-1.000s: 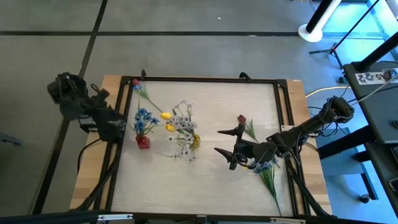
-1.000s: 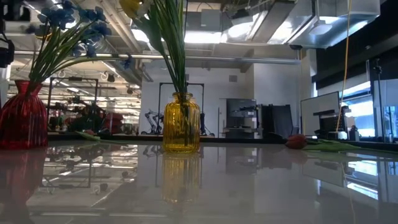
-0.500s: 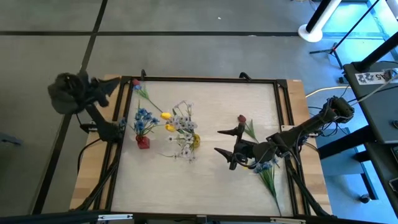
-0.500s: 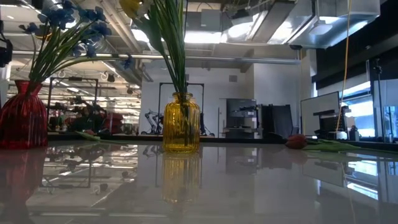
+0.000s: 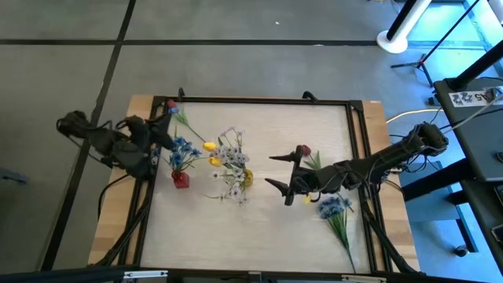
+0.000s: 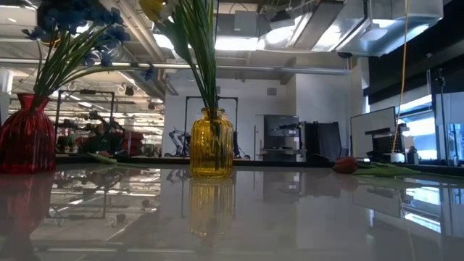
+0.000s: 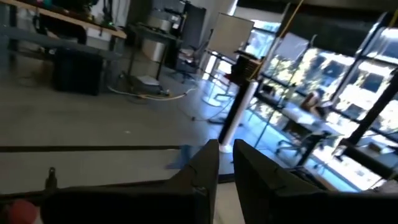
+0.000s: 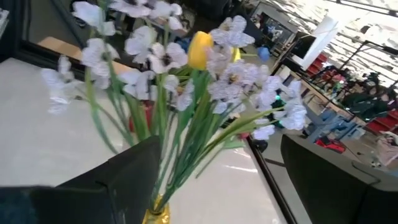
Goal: Sort flowers into vase by color
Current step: Put the top dark red tulip into the red flower vase
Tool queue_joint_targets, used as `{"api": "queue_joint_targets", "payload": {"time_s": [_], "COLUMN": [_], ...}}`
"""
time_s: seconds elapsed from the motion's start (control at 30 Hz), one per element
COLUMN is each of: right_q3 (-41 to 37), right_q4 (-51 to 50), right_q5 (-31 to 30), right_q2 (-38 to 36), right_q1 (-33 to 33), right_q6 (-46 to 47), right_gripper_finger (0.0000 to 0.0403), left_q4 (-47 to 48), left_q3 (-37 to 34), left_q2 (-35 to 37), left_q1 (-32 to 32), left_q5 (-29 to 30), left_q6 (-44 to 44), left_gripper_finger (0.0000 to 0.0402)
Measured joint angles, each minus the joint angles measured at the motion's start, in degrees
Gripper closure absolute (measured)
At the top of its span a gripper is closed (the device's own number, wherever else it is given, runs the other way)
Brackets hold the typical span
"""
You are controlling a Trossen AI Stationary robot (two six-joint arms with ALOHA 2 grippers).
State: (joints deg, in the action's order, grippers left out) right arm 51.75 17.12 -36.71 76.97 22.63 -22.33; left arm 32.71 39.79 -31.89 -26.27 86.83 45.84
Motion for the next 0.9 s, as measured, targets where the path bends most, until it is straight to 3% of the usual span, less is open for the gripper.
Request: {"api": "queue_joint_targets", "payload": {"time_s": [0.23,0.33,0.63,0.73,0.9], "right_q3": [0.0,0.0,0.0,0.0,0.0], "right_q4": [0.5,-1.2,-5.3,-5.2,-5.4], "right_q5": [0.3,0.3,-2.1,-2.3,-2.3], "right_q2": [0.0,0.0,0.0,0.0,0.0], "right_q1": [-0.9,-0.9,-0.9,-0.9,-0.9], "right_q6": [0.0,1.1,5.8,7.3,10.4], "right_gripper_finger": [0.0072,0.0072,0.0072,0.0072,0.0072], "left_q4": [-38.2,-49.3,-40.1,-32.6,-16.7], "left_q3": [1.3,2.3,15.4,20.3,28.4], "left_q2": [-11.4,-16.4,-27.7,-30.3,-35.1], "left_q1": [20.2,31.2,53.7,60.6,72.9], "left_q5": [-12.0,-16.8,-19.6,-23.4,-34.6], "left_q6": [-33.4,-40.2,-44.8,-41.3,-31.2], "left_gripper_finger": [0.0362,0.0378,0.0398,0.0400,0.0400]}}
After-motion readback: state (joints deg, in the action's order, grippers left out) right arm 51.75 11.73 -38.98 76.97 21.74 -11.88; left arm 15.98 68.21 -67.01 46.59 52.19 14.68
